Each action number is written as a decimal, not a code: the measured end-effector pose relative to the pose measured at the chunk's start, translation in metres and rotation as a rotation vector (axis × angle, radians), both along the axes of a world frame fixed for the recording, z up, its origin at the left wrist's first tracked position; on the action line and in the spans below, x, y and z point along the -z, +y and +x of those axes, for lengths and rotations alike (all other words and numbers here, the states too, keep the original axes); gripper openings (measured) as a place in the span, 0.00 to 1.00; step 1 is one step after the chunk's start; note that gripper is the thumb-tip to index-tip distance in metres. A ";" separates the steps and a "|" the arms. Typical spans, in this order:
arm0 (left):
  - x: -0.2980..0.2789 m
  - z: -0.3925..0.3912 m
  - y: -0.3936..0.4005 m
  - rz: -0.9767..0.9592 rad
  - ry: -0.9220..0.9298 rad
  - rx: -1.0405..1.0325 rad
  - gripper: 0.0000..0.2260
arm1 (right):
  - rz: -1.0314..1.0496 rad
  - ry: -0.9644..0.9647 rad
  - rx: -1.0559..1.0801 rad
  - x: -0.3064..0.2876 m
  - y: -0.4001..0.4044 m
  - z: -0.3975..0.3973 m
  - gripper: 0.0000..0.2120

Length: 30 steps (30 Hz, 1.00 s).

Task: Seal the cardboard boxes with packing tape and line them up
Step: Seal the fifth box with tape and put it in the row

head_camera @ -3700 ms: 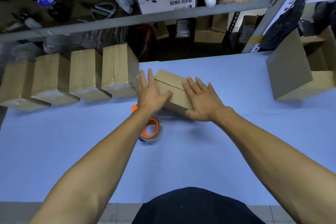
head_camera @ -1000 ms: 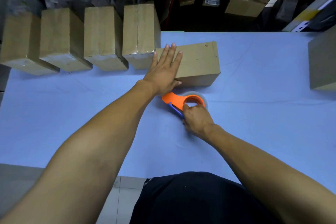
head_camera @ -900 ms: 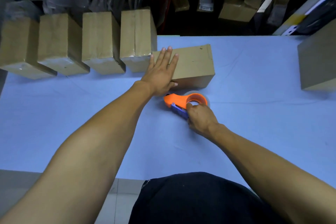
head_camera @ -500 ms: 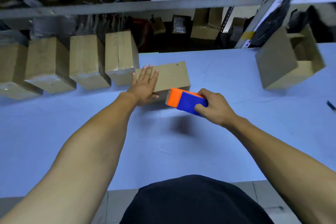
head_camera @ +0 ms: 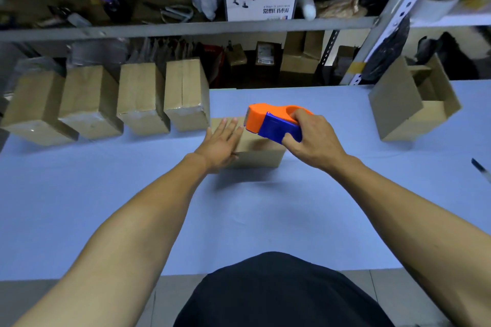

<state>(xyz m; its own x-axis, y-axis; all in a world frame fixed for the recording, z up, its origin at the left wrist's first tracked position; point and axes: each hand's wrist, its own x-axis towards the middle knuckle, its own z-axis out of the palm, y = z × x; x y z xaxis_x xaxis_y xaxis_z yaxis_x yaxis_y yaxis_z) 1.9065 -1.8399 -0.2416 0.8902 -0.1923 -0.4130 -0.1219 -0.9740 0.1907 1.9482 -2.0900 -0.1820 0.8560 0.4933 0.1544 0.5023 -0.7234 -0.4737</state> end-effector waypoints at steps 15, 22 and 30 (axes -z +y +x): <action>0.019 -0.077 -0.015 -0.471 -0.366 -0.259 0.28 | -0.422 -0.103 -0.099 0.040 0.047 -0.025 0.36; 0.024 -0.083 -0.013 -0.378 -0.462 -0.241 0.23 | -0.119 0.035 -0.018 0.006 0.054 -0.001 0.35; 0.023 -0.080 0.002 -0.412 -0.469 -0.152 0.23 | -0.081 0.431 -0.273 -0.012 0.083 0.005 0.34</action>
